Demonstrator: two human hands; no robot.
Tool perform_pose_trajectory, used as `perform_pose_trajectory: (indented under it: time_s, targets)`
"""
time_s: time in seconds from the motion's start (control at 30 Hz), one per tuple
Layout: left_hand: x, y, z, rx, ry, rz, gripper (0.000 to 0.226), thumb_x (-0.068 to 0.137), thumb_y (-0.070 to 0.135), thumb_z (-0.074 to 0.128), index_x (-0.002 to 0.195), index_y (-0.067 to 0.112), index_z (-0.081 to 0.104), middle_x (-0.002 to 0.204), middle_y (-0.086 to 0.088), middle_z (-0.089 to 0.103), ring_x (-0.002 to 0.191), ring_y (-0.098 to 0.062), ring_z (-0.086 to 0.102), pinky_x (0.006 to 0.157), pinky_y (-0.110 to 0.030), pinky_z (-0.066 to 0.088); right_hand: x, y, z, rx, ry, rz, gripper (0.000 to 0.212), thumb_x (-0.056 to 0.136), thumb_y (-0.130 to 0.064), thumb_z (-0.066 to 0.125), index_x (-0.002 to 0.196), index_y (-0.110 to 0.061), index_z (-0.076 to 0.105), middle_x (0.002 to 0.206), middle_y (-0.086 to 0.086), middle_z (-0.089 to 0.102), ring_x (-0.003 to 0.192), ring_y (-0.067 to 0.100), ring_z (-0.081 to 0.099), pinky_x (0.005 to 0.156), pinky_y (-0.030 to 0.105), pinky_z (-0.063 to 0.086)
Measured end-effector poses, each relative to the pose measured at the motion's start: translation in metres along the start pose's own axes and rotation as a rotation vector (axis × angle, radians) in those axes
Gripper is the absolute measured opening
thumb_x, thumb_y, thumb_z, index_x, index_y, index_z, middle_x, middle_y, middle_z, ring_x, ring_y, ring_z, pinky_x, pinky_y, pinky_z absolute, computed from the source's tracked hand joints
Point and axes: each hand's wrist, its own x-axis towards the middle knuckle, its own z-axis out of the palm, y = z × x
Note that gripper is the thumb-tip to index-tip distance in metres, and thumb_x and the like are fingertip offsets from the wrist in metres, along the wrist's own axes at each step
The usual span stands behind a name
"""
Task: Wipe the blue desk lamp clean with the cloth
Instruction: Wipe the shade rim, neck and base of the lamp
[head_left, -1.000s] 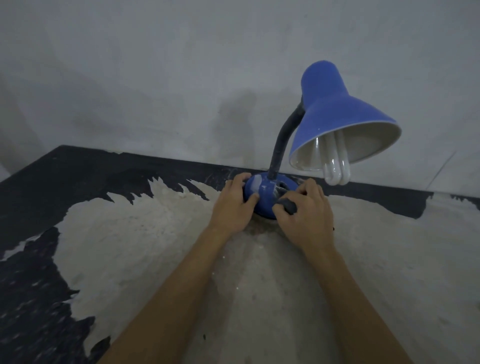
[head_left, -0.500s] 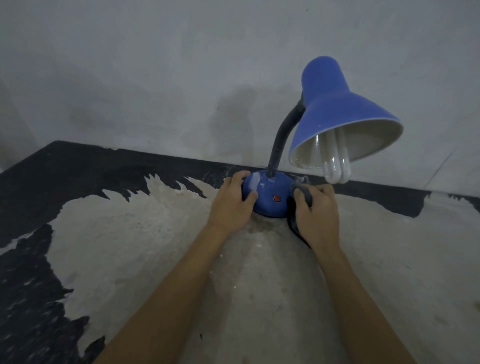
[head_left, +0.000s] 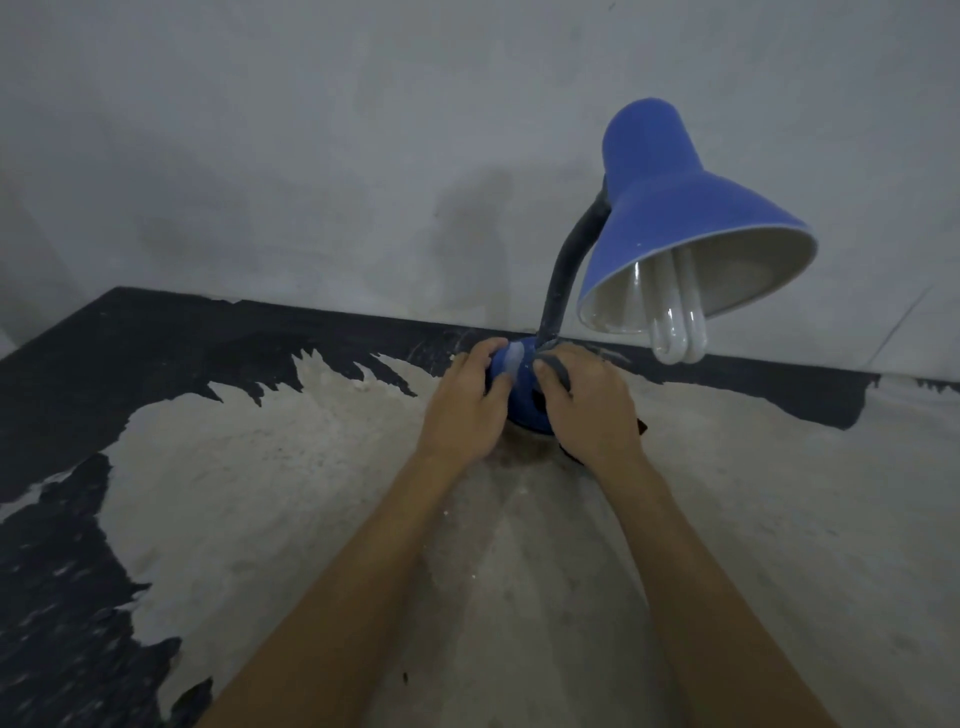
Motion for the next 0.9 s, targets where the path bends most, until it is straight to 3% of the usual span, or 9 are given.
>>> perform_pose_trajectory:
  time_s: [0.2, 0.3, 0.37, 0.47, 0.57, 0.63, 0.77, 0.83, 0.9]
  targets:
    - [-0.002, 0.006, -0.009, -0.143, 0.005, -0.072, 0.041, 0.105, 0.021, 0.033, 0.143, 0.025, 0.047, 0.135, 0.001, 0.059, 0.120, -0.018, 0.055, 0.103, -0.036, 0.043, 0.006, -0.015, 0.004, 0.150, -0.150, -0.014, 0.026, 0.101, -0.031, 0.051, 0.099, -0.016, 0.072, 0.093, -0.001, 0.072, 0.087, 0.015, 0.064, 0.078, 0.030, 0.048]
    - [-0.002, 0.006, -0.011, -0.284, 0.030, -0.135, 0.040, 0.100, 0.033, 0.035, 0.137, 0.031, 0.050, 0.128, -0.002, 0.064, 0.116, -0.019, 0.060, 0.103, -0.039, 0.047, 0.009, -0.015, -0.015, 0.288, -0.117, 0.076, 0.027, 0.101, -0.026, 0.054, 0.078, -0.017, 0.066, 0.072, -0.008, 0.063, 0.070, 0.003, 0.058, 0.068, 0.020, 0.043]
    - [0.001, 0.006, -0.011, -0.359, 0.079, -0.168, 0.035, 0.099, 0.033, 0.040, 0.130, 0.026, 0.054, 0.117, -0.004, 0.067, 0.110, -0.019, 0.064, 0.100, -0.040, 0.051, 0.011, -0.014, -0.025, 0.345, -0.049, 0.173, 0.035, 0.100, -0.029, 0.056, 0.070, -0.013, 0.058, 0.063, -0.005, 0.056, 0.063, 0.004, 0.053, 0.063, 0.022, 0.038]
    - [0.002, 0.013, -0.018, -0.386, 0.162, -0.136, 0.020, 0.104, 0.019, 0.049, 0.118, 0.012, 0.061, 0.093, 0.003, 0.064, 0.085, 0.000, 0.063, 0.074, -0.013, 0.051, 0.014, -0.015, -0.030, 0.491, 0.006, 0.322, 0.030, 0.097, -0.040, 0.059, 0.080, -0.016, 0.065, 0.078, -0.003, 0.065, 0.081, 0.011, 0.063, 0.077, 0.025, 0.046]
    - [0.005, 0.023, -0.031, -0.374, 0.126, -0.075, 0.020, 0.102, 0.022, 0.055, 0.101, 0.006, 0.066, 0.078, 0.003, 0.063, 0.063, 0.004, 0.057, 0.061, -0.012, 0.045, 0.018, -0.019, -0.030, 0.640, 0.041, 0.450, 0.033, 0.091, -0.046, 0.065, 0.108, -0.019, 0.072, 0.109, -0.002, 0.073, 0.106, 0.016, 0.067, 0.099, 0.037, 0.052]
    - [0.006, 0.034, -0.040, -0.418, -0.012, -0.145, 0.033, 0.101, 0.034, 0.054, 0.099, 0.004, 0.066, 0.080, 0.000, 0.065, 0.067, -0.002, 0.060, 0.062, -0.018, 0.047, 0.019, -0.024, -0.029, 0.684, 0.045, 0.478, 0.037, 0.091, -0.044, 0.067, 0.116, -0.017, 0.071, 0.115, 0.001, 0.072, 0.109, 0.017, 0.066, 0.102, 0.040, 0.052]
    - [0.004, 0.048, -0.052, -0.373, -0.311, -0.272, 0.045, 0.086, 0.064, 0.061, 0.112, 0.027, 0.065, 0.107, 0.011, 0.073, 0.097, -0.007, 0.070, 0.081, -0.029, 0.055, 0.018, -0.029, -0.026, 0.737, 0.034, 0.491, 0.035, 0.090, -0.044, 0.067, 0.106, -0.015, 0.076, 0.105, 0.004, 0.076, 0.104, 0.021, 0.070, 0.099, 0.046, 0.055]
    - [0.005, 0.049, -0.054, -0.372, -0.314, -0.269, 0.041, 0.083, 0.054, 0.072, 0.115, 0.030, 0.066, 0.111, 0.008, 0.074, 0.101, -0.009, 0.071, 0.083, -0.029, 0.057, 0.017, -0.028, -0.026, 0.773, -0.005, 0.529, 0.047, 0.080, -0.056, 0.066, 0.104, -0.017, 0.076, 0.103, 0.004, 0.076, 0.102, 0.022, 0.071, 0.096, 0.047, 0.056]
    - [0.006, 0.048, -0.057, -0.413, -0.256, -0.259, 0.027, 0.088, 0.038, 0.074, 0.112, 0.025, 0.070, 0.106, 0.004, 0.076, 0.097, -0.011, 0.073, 0.074, -0.023, 0.057, 0.018, -0.024, -0.029, 0.800, -0.077, 0.554, 0.056, 0.071, -0.064, 0.064, 0.106, -0.021, 0.076, 0.105, 0.000, 0.077, 0.102, 0.019, 0.072, 0.096, 0.046, 0.057]
